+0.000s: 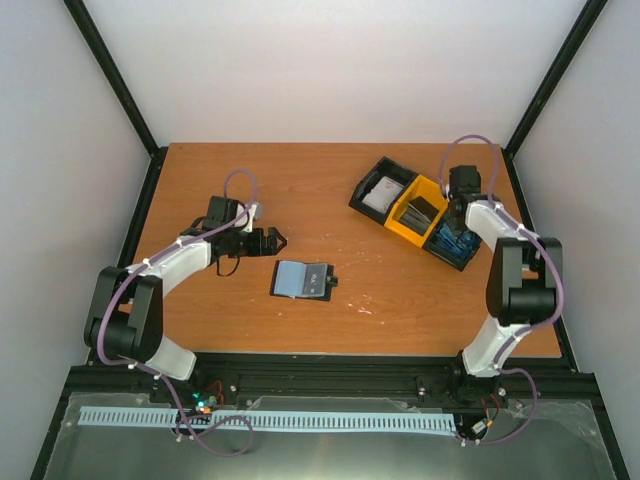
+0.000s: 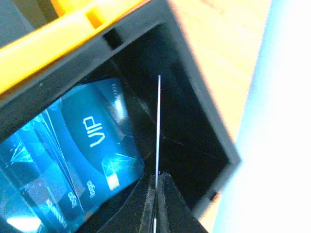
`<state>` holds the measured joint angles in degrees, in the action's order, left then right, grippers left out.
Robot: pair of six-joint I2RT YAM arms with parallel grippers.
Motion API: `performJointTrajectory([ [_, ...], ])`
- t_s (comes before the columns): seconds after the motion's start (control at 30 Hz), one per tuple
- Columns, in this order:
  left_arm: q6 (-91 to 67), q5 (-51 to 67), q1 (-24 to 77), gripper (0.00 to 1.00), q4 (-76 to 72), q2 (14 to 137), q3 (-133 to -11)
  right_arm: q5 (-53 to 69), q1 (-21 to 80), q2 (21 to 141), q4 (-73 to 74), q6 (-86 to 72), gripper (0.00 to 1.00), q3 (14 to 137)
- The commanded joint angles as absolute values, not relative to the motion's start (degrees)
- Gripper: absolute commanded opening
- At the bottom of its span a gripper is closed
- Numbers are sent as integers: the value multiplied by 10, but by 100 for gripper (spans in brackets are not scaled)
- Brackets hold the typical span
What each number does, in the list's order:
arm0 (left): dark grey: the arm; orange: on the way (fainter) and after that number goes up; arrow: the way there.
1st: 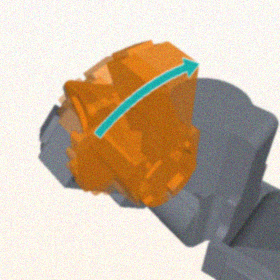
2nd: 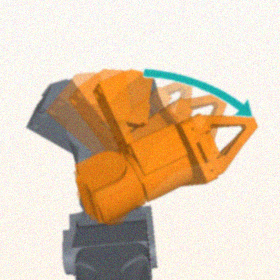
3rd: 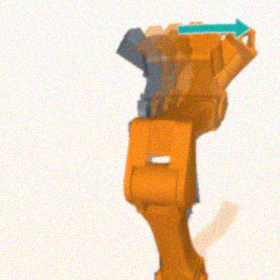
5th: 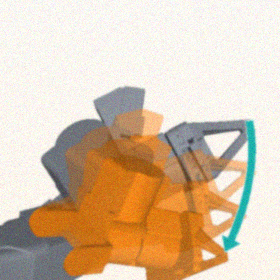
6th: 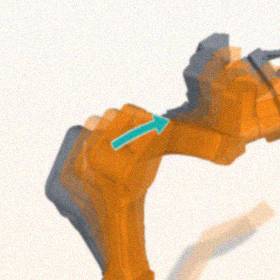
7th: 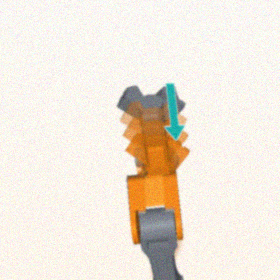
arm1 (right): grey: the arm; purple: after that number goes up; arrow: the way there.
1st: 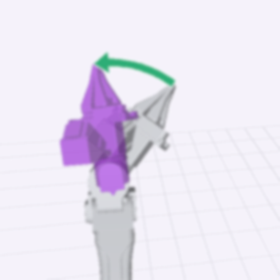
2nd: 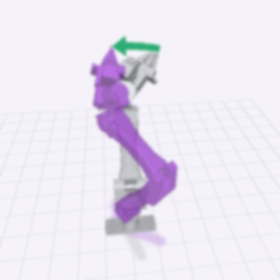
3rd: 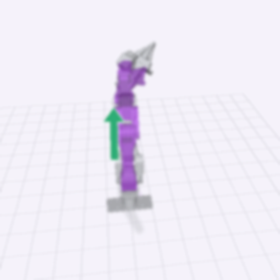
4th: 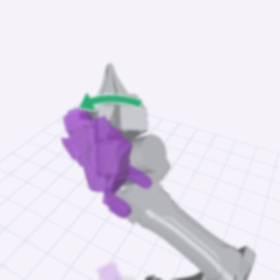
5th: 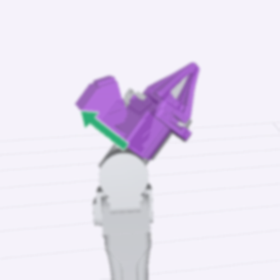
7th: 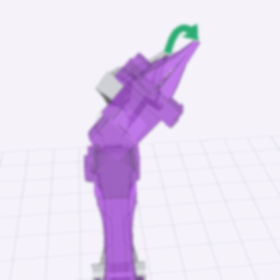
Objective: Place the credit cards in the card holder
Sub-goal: Pick up the credit card from the storage box.
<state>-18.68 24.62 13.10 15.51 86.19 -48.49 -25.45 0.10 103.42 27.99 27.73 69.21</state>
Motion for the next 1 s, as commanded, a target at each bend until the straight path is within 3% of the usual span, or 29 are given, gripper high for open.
performJointTrajectory([
  [0.0, -175, 251, 125, 100, 158, 856, -513, -244, 9, 946, 271, 280, 3, 680],
  [0.27, -205, 269, 125, 100, 141, 827, -493, -109, 15, 805, 335, 181, 3, 694],
  [0.43, -219, 300, 125, 100, 134, 819, -477, 104, 17, 739, 389, -29, 3, 711],
  [0.57, -231, 336, 125, 99, 134, 820, -454, 309, 46, 690, 286, -226, 3, 605],
  [0.63, -234, 340, 125, 95, 143, 820, -447, 344, 97, 675, 179, -329, 3, 533],
  [0.8, -251, 348, 125, 83, 160, 814, -416, 342, 243, 749, -26, -499, 3, 444],
  [0.97, -262, 348, 125, 74, 171, 814, -386, 327, 356, 889, -87, -546, 3, 482],
])
